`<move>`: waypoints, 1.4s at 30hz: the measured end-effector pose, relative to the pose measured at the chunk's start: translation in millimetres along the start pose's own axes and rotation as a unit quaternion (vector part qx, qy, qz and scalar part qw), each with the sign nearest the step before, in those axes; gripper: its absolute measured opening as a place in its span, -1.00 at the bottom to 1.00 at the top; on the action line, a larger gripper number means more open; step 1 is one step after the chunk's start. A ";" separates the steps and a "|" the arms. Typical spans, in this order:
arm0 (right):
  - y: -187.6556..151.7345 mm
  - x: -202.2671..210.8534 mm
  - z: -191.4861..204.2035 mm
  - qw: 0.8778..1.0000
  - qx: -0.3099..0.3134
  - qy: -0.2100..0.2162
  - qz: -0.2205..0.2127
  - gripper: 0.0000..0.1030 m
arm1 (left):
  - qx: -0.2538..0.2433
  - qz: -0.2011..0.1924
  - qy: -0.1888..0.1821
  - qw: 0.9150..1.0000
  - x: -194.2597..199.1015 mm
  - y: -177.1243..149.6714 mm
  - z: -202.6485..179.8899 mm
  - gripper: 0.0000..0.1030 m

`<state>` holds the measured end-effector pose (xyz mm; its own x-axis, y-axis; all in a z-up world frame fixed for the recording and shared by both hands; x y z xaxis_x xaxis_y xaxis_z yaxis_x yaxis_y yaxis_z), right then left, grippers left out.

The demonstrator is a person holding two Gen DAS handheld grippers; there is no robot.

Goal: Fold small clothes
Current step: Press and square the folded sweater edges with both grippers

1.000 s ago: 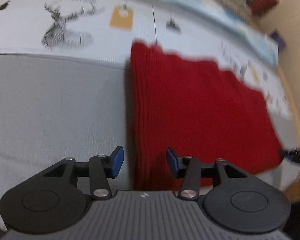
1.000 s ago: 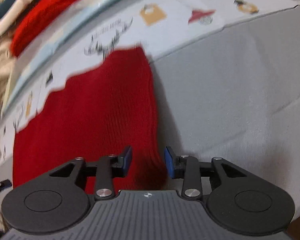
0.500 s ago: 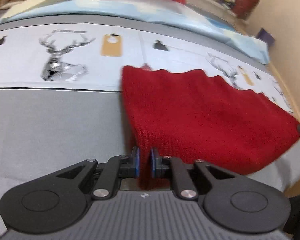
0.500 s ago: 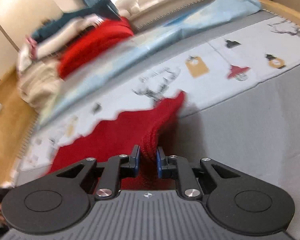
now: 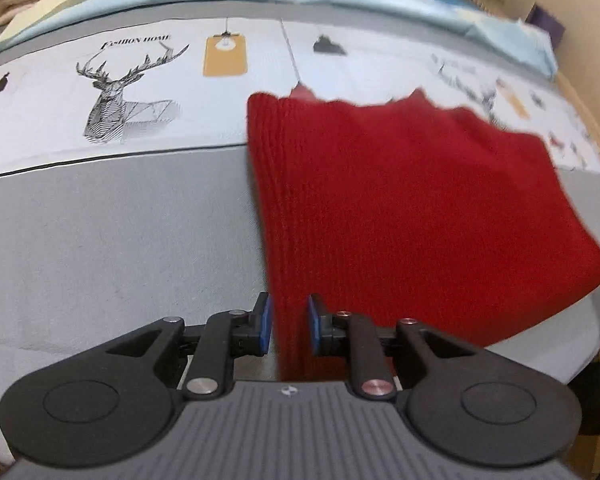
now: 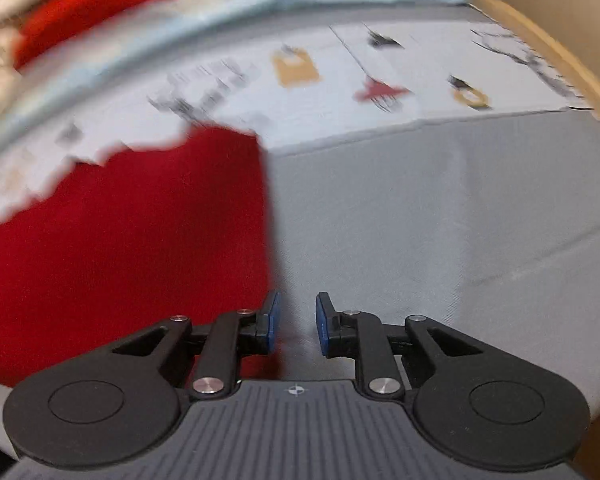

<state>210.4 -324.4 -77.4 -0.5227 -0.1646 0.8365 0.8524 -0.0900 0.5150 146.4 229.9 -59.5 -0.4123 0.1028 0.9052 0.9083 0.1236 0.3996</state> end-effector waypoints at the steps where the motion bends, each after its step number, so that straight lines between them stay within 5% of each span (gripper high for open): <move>1: -0.2 2.2 4.0 1.000 -0.001 0.029 -0.010 -0.59 | 0.001 -0.002 -0.009 1.000 0.0 2.9 -1.5 -0.60; 4: -7.1 -10.3 15.7 0.997 0.018 0.068 0.030 -0.54 | 0.001 0.009 -0.012 1.000 -6.0 3.4 -4.9 -0.60; 8: -27.2 -47.9 12.6 0.990 0.045 -0.006 0.136 -0.52 | -0.004 0.042 0.021 0.999 -20.0 0.7 -1.4 -0.59; 14: -9.7 -23.0 14.3 0.997 0.020 0.039 0.062 -0.48 | 0.033 -0.009 0.009 0.999 -4.6 15.0 6.5 -0.59; 16: -9.9 -28.5 15.6 0.996 0.033 0.026 0.073 -0.48 | 0.042 -0.015 0.012 0.999 -5.2 19.6 7.5 -0.59; 19: -22.5 -42.9 15.2 0.991 0.064 -0.020 0.120 -0.48 | 0.043 0.007 0.031 0.999 -17.2 22.0 8.4 -0.59; 24: -12.5 -21.2 18.0 0.996 0.049 0.005 0.068 -0.47 | 0.041 0.047 0.085 0.994 -31.6 17.8 13.7 -0.59; 36: -16.7 -34.7 39.5 0.991 0.104 -0.008 0.089 -0.46 | 0.042 0.017 0.082 0.996 -21.7 26.3 12.9 -0.59; 42: -8.5 -28.9 39.4 0.994 0.089 -0.006 0.064 -0.45 | 0.053 -0.014 0.041 0.998 -10.3 32.3 8.2 -0.58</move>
Point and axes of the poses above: each gripper's, at about its wrist camera, not at the fingertips, and x roughly against the way its jaws point, z to its left, y to its top, the point moved 3 cm from there along -x, roughly the way its jaws point, and after that the axes turned 3 degrees about x, right-handed, at the moved point
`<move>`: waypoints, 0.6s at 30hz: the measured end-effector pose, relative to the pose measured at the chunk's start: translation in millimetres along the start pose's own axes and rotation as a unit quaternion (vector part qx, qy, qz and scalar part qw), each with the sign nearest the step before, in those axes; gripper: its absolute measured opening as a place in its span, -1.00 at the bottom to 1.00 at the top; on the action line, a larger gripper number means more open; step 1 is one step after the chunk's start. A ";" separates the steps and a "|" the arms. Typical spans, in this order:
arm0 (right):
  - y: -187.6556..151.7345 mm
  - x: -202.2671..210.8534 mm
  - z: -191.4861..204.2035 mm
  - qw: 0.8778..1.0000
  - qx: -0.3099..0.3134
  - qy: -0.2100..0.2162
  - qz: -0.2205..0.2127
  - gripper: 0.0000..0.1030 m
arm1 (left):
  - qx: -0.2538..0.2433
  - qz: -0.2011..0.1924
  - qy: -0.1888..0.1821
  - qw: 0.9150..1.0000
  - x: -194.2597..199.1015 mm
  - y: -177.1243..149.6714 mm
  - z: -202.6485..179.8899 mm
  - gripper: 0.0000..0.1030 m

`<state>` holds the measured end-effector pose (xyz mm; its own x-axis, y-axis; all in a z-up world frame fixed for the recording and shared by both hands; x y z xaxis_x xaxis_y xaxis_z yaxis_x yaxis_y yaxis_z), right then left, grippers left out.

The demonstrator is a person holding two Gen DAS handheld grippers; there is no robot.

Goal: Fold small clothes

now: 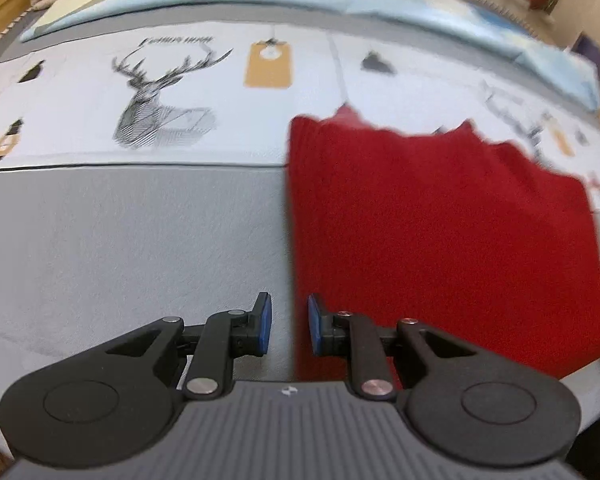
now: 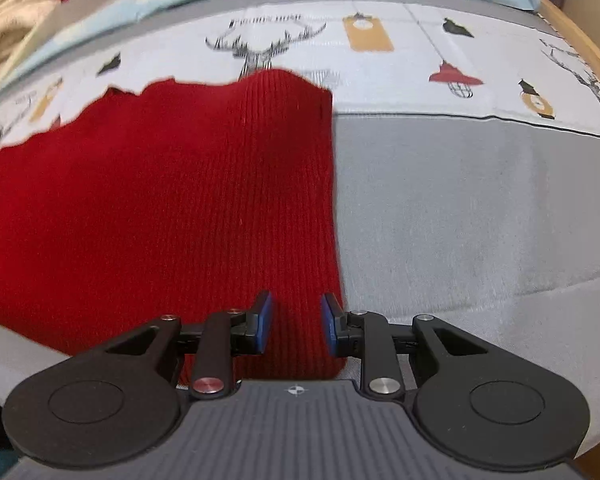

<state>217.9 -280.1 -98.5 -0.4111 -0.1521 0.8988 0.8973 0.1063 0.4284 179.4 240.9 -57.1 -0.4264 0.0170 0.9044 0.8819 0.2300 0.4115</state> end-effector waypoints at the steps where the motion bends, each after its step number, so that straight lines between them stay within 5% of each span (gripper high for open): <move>1: -0.5 -0.8 -0.3 1.000 0.002 -0.004 0.002 -0.43 | 0.001 -0.005 -0.008 1.000 2.1 0.6 -2.3 -0.58; 6: -8.1 -15.7 7.4 0.998 0.036 -0.040 0.040 -0.36 | -0.002 0.004 -0.022 1.000 -6.3 2.5 -11.7 -0.58; 9: -4.2 -10.9 9.5 0.998 0.028 -0.042 0.028 -0.36 | -0.016 0.045 0.011 0.999 -26.3 -3.4 -13.4 -0.49; 12: 2.5 4.5 19.0 0.998 0.034 -0.053 -0.019 -0.36 | 0.000 0.048 0.015 0.999 -24.1 -2.2 -10.0 -0.39; 18: -4.5 26.5 77.6 0.991 0.090 -0.042 -0.094 -0.36 | 0.037 -0.013 -0.013 0.999 17.6 6.0 6.8 -0.41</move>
Point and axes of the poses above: each gripper's, at about its wrist camera, not at the fingertips, and x roughly against the way its jaws point, z to its left, y to its top, the point moved 3 cm from there along -x, roughly the way its jaws point, and after that the axes turned 3 degrees about x, right-handed, at the moved point
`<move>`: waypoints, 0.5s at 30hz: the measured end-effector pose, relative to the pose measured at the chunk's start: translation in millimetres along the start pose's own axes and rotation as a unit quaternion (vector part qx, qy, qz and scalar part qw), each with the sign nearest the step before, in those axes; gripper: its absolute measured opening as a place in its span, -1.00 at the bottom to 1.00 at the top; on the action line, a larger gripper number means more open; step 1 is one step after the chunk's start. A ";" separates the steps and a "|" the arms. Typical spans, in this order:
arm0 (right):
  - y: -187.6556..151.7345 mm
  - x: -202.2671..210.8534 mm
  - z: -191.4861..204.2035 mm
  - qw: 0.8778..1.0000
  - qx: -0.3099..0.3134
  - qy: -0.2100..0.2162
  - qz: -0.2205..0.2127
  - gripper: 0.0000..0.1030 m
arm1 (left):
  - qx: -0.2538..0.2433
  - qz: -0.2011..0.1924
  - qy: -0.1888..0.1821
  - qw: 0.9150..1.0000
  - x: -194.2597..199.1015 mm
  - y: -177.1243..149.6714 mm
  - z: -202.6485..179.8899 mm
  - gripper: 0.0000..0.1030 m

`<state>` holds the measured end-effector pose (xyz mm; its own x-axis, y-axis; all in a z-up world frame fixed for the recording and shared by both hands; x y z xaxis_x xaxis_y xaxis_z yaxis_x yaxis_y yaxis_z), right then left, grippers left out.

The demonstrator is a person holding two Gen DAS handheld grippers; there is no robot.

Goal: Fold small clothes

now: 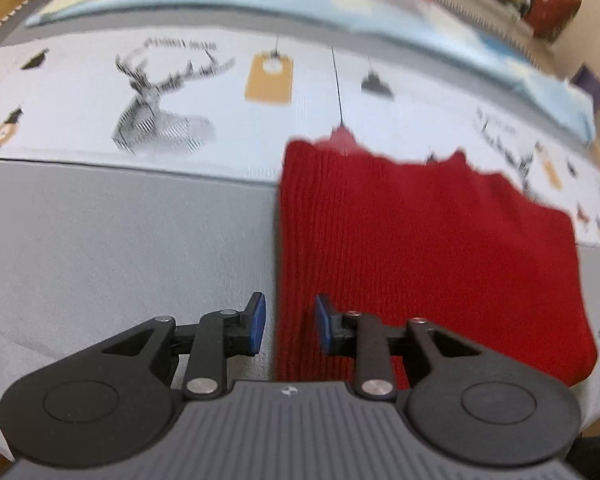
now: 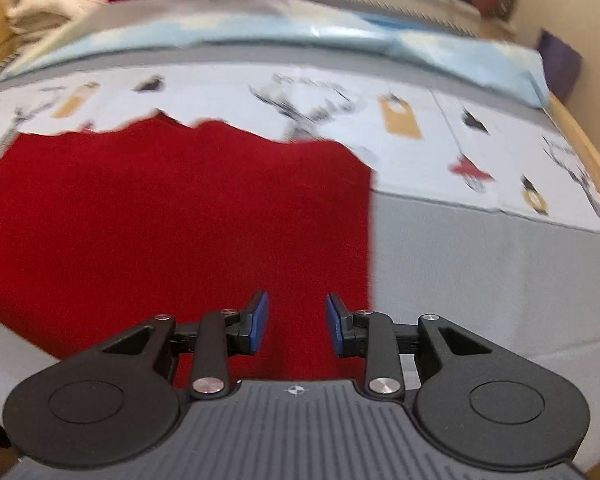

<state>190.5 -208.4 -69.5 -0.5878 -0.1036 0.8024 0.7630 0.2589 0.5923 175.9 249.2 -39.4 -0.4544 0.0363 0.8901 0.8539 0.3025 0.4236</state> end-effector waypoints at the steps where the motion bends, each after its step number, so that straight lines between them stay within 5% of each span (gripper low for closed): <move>1: -1.9 2.7 11.0 1.000 -0.004 0.007 -0.008 -0.36 | 0.000 -0.011 -0.002 1.000 8.4 0.9 3.4 -0.41; 8: -9.7 11.3 121.3 0.995 -0.020 0.093 -0.039 -0.36 | 0.016 -0.065 0.009 0.998 55.3 4.5 46.8 -0.39; 15: 10.7 16.2 257.2 0.982 0.054 0.170 -0.064 -0.36 | 0.055 -0.081 0.019 0.995 77.9 4.2 95.1 -0.39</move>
Point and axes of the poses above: each gripper's, at about its wrist camera, not at the fingertips, and x roughly against the way its jaws point, z to its left, y to its top, the point moved 3 cm from there along -x, roughly the way its jaws point, and after that the axes turned 3 degrees about x, right-handed, at the moved point
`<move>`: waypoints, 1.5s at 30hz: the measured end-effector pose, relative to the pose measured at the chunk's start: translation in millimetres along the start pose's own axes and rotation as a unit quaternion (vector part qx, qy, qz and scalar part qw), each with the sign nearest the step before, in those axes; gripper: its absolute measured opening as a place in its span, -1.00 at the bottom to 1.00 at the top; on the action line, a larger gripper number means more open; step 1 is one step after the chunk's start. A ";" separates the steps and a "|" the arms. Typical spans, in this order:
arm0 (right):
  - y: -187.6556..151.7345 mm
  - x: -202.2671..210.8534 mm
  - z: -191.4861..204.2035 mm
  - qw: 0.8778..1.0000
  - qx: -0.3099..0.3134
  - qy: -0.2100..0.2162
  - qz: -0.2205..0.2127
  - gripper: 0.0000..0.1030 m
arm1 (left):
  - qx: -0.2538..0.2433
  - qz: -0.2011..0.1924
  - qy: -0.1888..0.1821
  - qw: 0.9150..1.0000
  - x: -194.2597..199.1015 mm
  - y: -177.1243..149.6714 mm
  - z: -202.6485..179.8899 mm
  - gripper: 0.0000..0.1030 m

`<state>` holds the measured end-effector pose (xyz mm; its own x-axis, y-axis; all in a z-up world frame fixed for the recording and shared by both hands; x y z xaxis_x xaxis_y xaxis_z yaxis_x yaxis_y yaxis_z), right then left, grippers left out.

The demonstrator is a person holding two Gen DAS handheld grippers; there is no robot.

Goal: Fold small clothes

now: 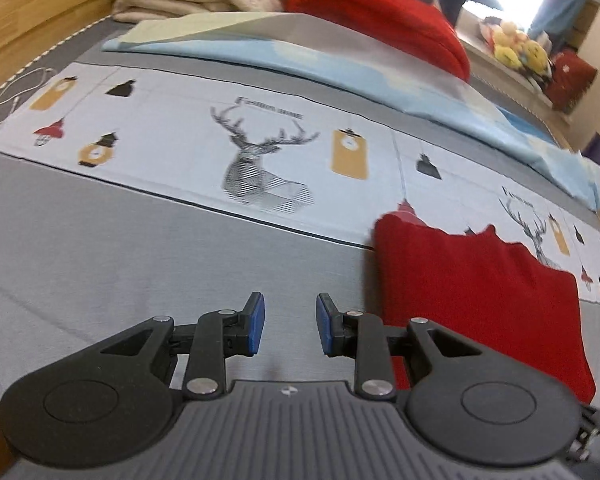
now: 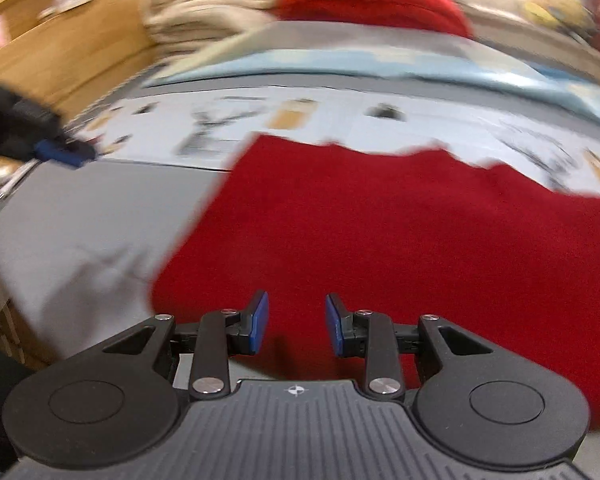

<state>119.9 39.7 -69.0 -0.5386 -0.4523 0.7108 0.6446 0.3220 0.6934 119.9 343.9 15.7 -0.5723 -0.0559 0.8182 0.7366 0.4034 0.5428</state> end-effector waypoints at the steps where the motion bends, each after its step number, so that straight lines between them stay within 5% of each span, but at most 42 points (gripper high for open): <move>1: 3.6 -5.7 18.4 1.000 0.021 0.011 -0.005 -0.36 | 0.005 -0.003 -0.001 1.000 2.4 0.8 5.9 -0.39; 9: 3.7 -61.5 97.8 0.989 0.137 0.038 0.050 -0.02 | 0.026 -0.015 0.006 1.000 10.8 8.7 38.9 -0.36; 14: -5.0 -93.1 105.6 0.981 0.173 -0.001 0.087 0.01 | 0.029 -0.015 0.013 0.999 12.1 9.8 53.4 -0.36; 20: -13.1 -104.0 117.8 0.975 0.204 -0.015 0.090 0.27 | 0.033 -0.021 0.015 0.999 11.9 14.5 59.3 -0.36; 22: -13.3 -104.4 117.6 0.976 0.198 -0.020 0.087 0.21 | 0.034 -0.022 0.012 0.999 11.5 16.0 58.2 -0.36; 24: -11.9 -105.1 116.3 0.977 0.197 -0.034 0.081 -0.13 | 0.030 -0.022 0.011 0.999 11.2 16.5 54.9 -0.36; 31: -11.0 -99.6 115.6 0.970 0.225 -0.036 0.081 -0.47 | 0.027 -0.025 0.013 0.999 11.7 16.3 48.4 -0.36; 36: 7.7 -76.0 105.0 0.984 0.167 -0.025 0.059 -0.61 | 0.056 -0.028 0.006 0.998 13.1 18.5 47.8 -0.31; 40: 44.6 -18.0 58.7 0.999 0.045 0.010 -0.016 -0.62 | 0.075 -0.017 -0.008 0.997 7.9 20.2 36.3 -0.31; 45: 63.1 77.4 -61.5 0.982 -0.145 0.011 -0.120 -0.63 | 0.035 -0.010 -0.001 0.999 -1.7 17.0 1.6 -0.31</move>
<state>152.3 -26.2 22.5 -0.6843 -0.5049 0.5260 0.6295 -0.0450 0.7757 132.8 352.3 23.2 -0.5869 -0.0623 0.8073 0.6985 0.4652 0.5437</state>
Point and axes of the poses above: each gripper's, at about its wrist camera, not at the fingertips, and x roughly against the way its jaws point, z to its left, y to its top, the point moved 3 cm from there along -x, roughly the way its jaws point, and after that the axes turned 3 degrees about x, right-handed, at the moved point
